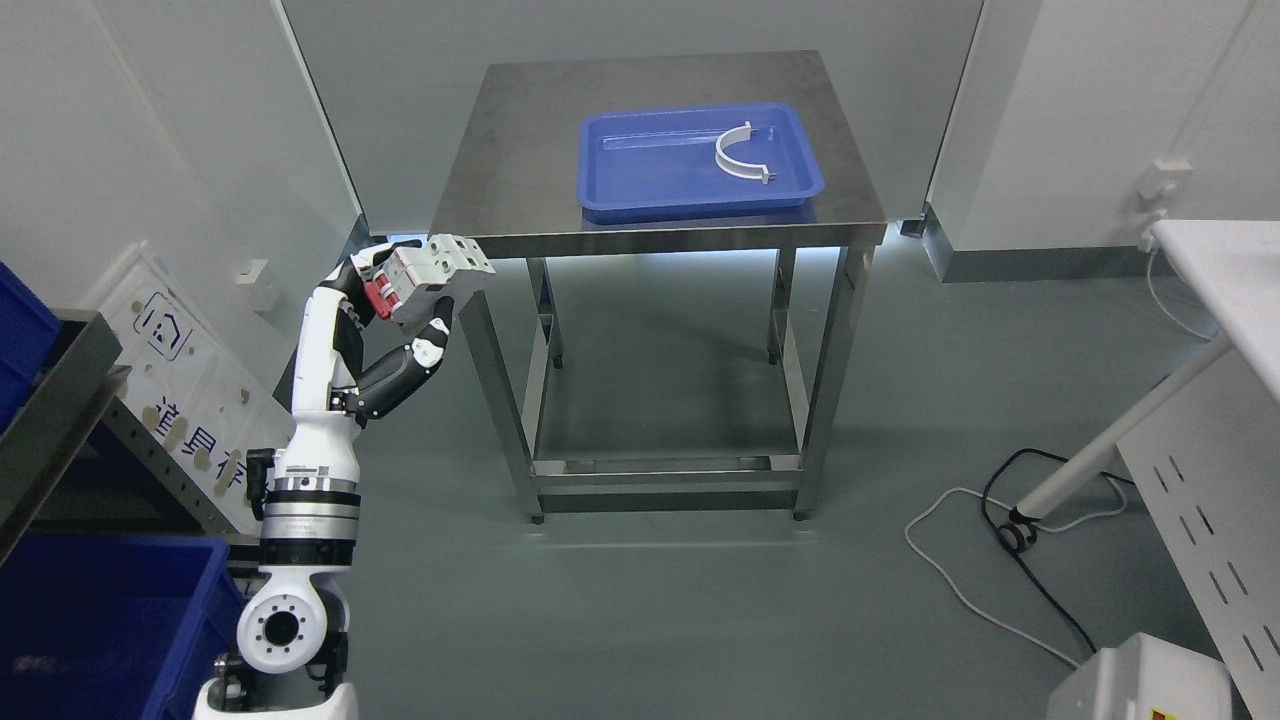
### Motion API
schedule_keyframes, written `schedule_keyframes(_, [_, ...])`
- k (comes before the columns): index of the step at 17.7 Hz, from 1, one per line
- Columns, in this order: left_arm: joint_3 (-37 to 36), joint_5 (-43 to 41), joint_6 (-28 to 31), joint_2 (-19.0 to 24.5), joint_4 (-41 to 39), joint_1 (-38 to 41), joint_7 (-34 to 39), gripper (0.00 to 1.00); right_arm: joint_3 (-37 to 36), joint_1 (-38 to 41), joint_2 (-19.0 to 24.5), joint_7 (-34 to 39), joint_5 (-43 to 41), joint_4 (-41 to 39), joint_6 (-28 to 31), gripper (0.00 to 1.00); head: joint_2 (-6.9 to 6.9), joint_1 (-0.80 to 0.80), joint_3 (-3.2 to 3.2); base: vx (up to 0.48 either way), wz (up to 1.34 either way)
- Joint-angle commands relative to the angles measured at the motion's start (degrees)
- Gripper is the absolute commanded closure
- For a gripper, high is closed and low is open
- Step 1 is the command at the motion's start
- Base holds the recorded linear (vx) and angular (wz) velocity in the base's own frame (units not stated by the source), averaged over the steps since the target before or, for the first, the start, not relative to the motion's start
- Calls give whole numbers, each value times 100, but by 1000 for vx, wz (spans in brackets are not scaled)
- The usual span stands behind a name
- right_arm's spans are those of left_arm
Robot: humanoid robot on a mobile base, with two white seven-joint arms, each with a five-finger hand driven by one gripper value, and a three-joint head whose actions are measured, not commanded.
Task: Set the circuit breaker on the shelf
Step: 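Hold the breaker in the left hand while turning toward the bin shelf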
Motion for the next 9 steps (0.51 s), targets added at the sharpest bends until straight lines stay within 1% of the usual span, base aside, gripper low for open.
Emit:
schedule_keyframes(1, [30, 80, -17, 100, -63, -35, -19, 91, -8, -2, -100, -6, 0, 0, -3, 0, 0, 0, 0, -208, -125])
schedule_keyframes(9, [92, 194, 53, 100, -63, -465, -27, 91, 0, -2, -100, -6, 0, 0, -3, 0, 0, 0, 0, -219, -18])
